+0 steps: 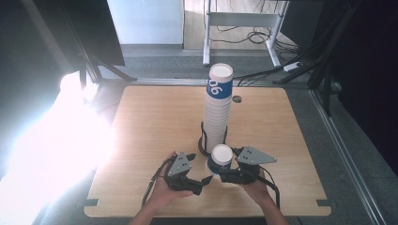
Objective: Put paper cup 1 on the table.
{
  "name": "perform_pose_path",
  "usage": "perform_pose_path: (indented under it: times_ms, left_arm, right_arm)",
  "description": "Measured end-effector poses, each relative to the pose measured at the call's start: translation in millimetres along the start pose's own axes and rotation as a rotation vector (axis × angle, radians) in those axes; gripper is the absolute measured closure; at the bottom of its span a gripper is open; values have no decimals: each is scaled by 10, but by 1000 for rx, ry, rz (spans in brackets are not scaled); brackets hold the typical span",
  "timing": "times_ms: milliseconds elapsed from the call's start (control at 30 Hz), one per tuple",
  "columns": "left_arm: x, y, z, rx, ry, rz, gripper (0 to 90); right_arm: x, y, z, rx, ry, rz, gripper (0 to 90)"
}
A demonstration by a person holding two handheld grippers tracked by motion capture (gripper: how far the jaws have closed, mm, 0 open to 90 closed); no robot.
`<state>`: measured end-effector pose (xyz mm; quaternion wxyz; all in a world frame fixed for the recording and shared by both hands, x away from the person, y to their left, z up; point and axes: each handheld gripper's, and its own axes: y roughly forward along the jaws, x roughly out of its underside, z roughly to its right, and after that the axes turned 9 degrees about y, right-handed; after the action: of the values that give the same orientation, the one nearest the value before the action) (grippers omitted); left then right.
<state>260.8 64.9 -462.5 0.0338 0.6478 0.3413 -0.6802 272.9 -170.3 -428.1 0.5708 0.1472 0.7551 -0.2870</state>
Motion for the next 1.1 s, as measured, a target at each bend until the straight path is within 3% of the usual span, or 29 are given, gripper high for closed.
perform_pose_path:
  times_ms: [400,633,867,1100]
  left_arm:
    - [-115,166,105,28,46,-1,43]
    - [-117,206,112,23,45,-1,52]
    - [-95,211,133,11,51,11,163]
    - [-74,226,141,7,61,12,194]
  right_arm:
    - [21,51,-79,-26,-2,-9,268]
    - [41,84,-107,-37,-2,-21,268]
    - [64,113,-87,-31,13,-36,266]
    - [74,120,-63,-28,25,-47,259]
